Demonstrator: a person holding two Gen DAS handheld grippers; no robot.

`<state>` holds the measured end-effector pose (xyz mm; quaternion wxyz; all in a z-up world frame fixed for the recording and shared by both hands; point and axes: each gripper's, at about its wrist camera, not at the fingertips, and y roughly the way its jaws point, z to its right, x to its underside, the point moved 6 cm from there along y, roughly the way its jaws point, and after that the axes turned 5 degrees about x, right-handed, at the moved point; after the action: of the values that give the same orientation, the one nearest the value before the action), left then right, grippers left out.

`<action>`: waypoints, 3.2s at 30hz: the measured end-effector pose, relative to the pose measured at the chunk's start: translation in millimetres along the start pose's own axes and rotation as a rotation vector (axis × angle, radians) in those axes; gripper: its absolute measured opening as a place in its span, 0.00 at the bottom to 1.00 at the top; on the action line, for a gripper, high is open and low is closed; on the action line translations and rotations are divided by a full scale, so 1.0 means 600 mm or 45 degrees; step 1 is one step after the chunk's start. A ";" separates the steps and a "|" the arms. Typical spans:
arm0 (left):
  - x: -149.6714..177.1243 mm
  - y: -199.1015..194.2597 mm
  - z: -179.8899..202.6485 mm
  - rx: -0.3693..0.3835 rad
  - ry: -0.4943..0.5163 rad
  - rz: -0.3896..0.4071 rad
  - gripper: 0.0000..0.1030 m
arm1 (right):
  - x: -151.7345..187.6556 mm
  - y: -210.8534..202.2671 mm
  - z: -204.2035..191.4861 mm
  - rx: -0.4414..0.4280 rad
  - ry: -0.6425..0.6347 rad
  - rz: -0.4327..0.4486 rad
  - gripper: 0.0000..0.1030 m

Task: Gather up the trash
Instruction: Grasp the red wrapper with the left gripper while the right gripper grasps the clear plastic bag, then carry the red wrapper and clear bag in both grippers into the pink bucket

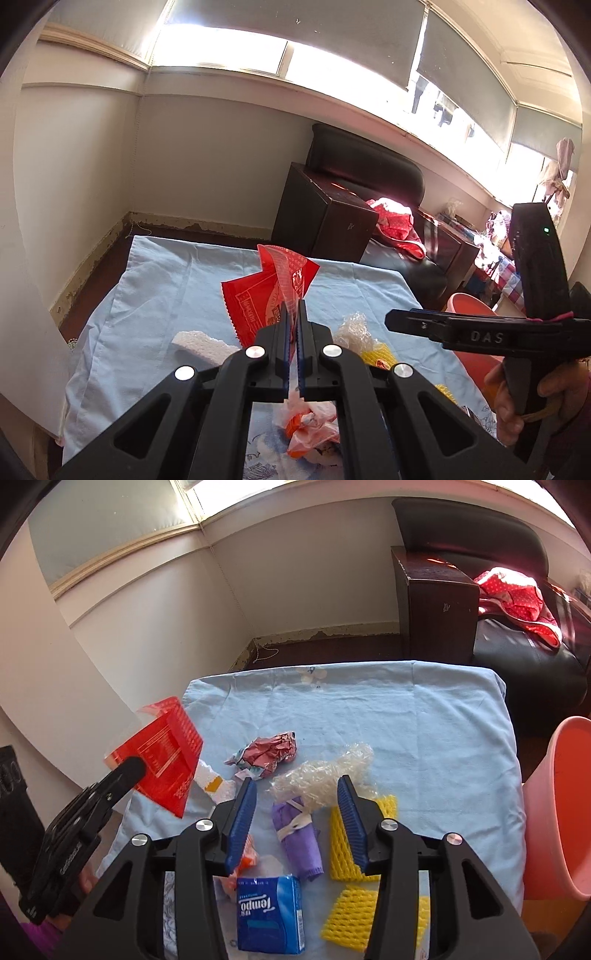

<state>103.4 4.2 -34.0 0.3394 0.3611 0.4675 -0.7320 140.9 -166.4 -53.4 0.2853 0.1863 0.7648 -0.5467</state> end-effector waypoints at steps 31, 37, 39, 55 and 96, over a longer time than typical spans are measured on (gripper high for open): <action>0.022 -0.034 0.008 0.034 -0.015 -0.011 0.02 | 0.061 0.032 0.033 0.022 0.078 -0.048 0.41; 0.018 -0.034 0.036 0.054 0.014 -0.005 0.02 | 0.061 -0.040 0.025 0.028 -0.027 0.126 0.41; 0.017 -0.032 0.047 0.063 0.024 -0.004 0.02 | 0.064 -0.063 0.027 0.043 -0.058 0.182 0.41; 0.007 -0.010 0.176 0.181 0.139 0.008 0.02 | 0.084 -0.179 0.102 0.172 -0.045 0.443 0.41; 0.076 0.230 0.554 0.562 0.252 -0.285 0.02 | 0.171 -0.253 0.432 0.671 0.229 0.484 0.41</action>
<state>125.1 -358.2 -32.9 0.1219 0.4424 0.3645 -0.8103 31.9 -464.0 -69.9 0.2556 0.4405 0.5710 -0.6439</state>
